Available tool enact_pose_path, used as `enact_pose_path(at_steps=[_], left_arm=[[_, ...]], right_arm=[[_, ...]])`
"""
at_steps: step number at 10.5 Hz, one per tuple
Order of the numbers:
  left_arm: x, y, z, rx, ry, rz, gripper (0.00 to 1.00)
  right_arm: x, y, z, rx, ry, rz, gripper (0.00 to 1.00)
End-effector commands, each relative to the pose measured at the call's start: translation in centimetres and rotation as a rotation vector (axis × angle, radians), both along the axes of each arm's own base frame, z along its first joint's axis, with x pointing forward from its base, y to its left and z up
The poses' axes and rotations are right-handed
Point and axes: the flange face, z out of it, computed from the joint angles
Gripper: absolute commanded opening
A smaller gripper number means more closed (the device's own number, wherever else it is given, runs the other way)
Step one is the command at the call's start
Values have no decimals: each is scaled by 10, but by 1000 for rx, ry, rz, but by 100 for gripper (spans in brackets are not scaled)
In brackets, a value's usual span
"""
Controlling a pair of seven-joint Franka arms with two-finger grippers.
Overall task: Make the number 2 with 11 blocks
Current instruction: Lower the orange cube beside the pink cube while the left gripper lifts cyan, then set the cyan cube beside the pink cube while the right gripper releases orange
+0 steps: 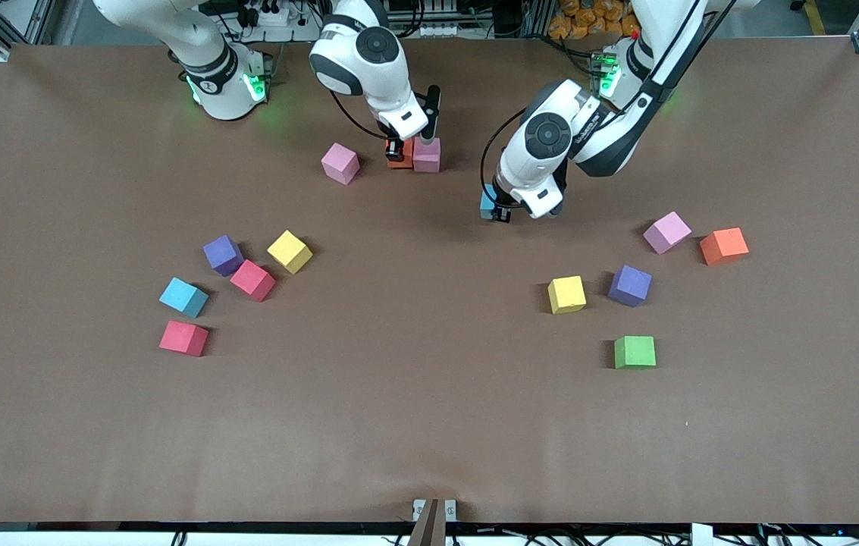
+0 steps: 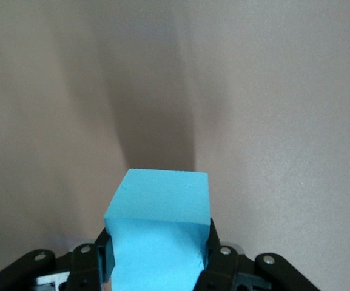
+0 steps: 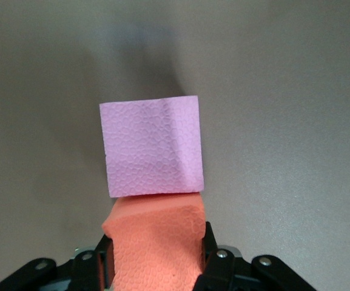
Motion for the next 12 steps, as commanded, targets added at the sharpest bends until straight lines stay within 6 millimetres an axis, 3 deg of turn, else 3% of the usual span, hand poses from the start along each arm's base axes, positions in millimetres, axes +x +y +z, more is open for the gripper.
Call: enact_pose_path(at_steps=[1, 7, 12], left_arm=[[-13, 2, 3, 20, 24, 66, 56], [-74, -20, -11, 40, 44, 90, 56], [-100, -28, -19, -8, -2, 137, 56]], right_arm=[[-2, -2, -5, 2, -1, 3, 48], [-1, 0, -4, 16, -7, -4, 54], [2, -2, -3, 14, -7, -10, 64]])
